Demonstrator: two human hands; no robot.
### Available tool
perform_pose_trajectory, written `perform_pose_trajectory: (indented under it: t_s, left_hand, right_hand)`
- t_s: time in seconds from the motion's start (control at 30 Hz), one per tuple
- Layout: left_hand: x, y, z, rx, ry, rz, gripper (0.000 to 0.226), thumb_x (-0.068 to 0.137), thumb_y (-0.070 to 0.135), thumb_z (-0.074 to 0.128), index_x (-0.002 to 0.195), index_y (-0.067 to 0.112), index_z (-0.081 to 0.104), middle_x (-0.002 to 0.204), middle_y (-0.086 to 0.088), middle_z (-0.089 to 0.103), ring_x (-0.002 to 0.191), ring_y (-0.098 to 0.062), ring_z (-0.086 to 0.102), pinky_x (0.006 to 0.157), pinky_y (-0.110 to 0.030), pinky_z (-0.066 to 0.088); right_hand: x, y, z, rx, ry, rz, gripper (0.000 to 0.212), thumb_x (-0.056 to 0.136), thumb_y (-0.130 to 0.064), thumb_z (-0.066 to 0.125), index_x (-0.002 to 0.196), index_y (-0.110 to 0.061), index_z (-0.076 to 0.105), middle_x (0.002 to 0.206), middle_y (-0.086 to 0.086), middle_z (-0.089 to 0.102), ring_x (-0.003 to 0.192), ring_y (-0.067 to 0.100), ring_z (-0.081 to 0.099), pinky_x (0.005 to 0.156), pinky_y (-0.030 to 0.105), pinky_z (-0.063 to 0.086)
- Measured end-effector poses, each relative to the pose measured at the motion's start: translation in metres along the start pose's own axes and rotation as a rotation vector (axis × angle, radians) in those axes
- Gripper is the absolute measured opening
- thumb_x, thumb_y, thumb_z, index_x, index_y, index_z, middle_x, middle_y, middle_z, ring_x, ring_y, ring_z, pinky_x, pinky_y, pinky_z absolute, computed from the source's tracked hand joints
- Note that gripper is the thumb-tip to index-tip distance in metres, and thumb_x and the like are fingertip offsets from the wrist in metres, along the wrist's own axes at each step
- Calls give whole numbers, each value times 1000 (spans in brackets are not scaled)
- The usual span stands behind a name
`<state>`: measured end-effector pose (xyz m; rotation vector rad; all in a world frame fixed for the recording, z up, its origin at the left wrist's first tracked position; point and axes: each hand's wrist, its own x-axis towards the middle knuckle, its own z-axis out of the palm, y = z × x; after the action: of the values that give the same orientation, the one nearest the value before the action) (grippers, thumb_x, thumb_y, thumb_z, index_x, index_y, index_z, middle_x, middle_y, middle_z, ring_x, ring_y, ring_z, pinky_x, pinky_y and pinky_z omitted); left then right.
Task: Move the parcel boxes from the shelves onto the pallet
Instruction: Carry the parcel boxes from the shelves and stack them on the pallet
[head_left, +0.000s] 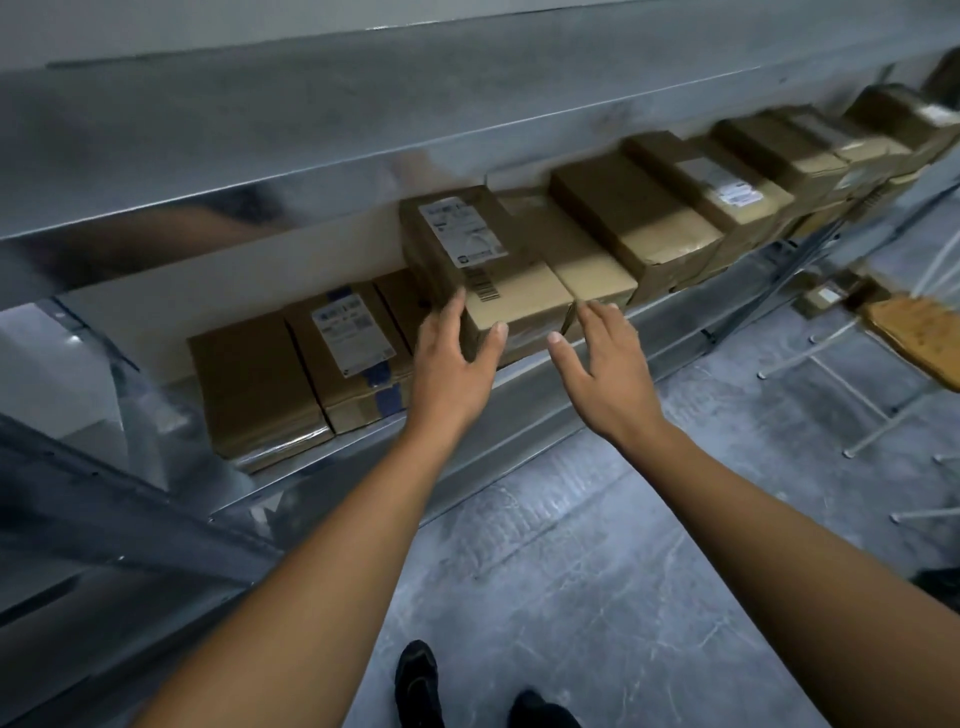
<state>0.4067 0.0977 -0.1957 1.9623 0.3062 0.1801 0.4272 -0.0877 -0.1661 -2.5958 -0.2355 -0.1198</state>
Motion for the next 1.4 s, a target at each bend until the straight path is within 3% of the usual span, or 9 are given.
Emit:
perform_pose_trajectory:
  t_s: [0.13, 0.3, 0.5, 0.67, 0.77, 0.87, 1.0, 1.17, 1.4]
  left_hand:
    - [26, 5, 22, 34, 39, -89, 67, 97, 68, 52, 157, 44, 31, 166, -8, 28, 150, -31, 36, 110, -45, 39]
    - [30, 8, 41, -2, 250, -98, 59, 96, 65, 60, 143, 34, 44, 149, -3, 49, 131, -22, 52, 94, -32, 38]
    - [34, 13, 57, -98, 416, -131, 53, 96, 45, 70, 141, 28, 47, 146, 3, 54, 133, -17, 52, 103, -31, 42]
    - [17, 15, 63, -233, 478, -277, 89, 92, 45, 75, 163, 29, 23, 167, 0, 34, 149, -17, 36, 112, -30, 31]
    - [-5, 20, 63, -319, 517, -213, 81, 86, 43, 74, 158, 28, 40, 152, -1, 54, 132, -10, 56, 111, -31, 46]
    - [-32, 21, 58, -348, 604, -167, 62, 84, 49, 74, 141, 32, 57, 132, 3, 67, 117, -6, 66, 100, -30, 55]
    - [-72, 15, 46, -342, 742, -198, 50, 90, 48, 75, 136, 39, 57, 129, 9, 68, 116, -1, 65, 99, -33, 56]
    - [-130, 2, 32, -330, 866, -268, 54, 89, 46, 76, 139, 39, 57, 132, 10, 66, 123, -8, 62, 104, -41, 55]
    - [-224, -22, 3, -366, 985, -282, 57, 91, 36, 77, 143, 32, 56, 122, 21, 71, 114, 2, 67, 97, -28, 57]
  right_hand:
    - [29, 17, 3, 6, -16, -19, 79, 102, -62, 34, 160, -8, 38, 169, 12, 33, 160, 28, 19, 130, 51, 18]
    - [64, 26, 4, 27, -67, -108, 79, 102, -62, 33, 156, -6, 44, 167, 14, 35, 161, 30, 12, 129, 47, 12]
    - [86, 23, 9, 54, -124, -209, 95, 93, -77, 25, 146, -4, 55, 170, 13, 30, 162, 25, 0, 131, 47, 4]
    - [82, 23, 8, 190, -84, -243, 80, 90, -78, 42, 118, -4, 58, 159, 16, 42, 160, 25, 10, 128, 43, 20]
    - [71, 20, 7, 360, -83, -267, 69, 87, -72, 56, 113, -8, 50, 140, 10, 52, 148, 27, 28, 119, 47, 36]
    - [58, 15, 10, 463, -130, -310, 66, 84, -70, 65, 116, -15, 47, 121, -1, 53, 121, 21, 49, 98, 50, 51]
    - [33, 6, 20, 551, -256, -386, 63, 84, -58, 79, 119, -23, 41, 121, -1, 51, 114, 19, 54, 89, 45, 58]
    - [-12, -14, 35, 627, -366, -450, 65, 87, -41, 82, 133, -24, 40, 131, -5, 46, 127, 20, 48, 104, 44, 51]
    - [-96, -48, 49, 520, -559, -570, 91, 94, -45, 74, 166, -24, 23, 161, 0, 32, 147, 15, 35, 119, 35, 36]
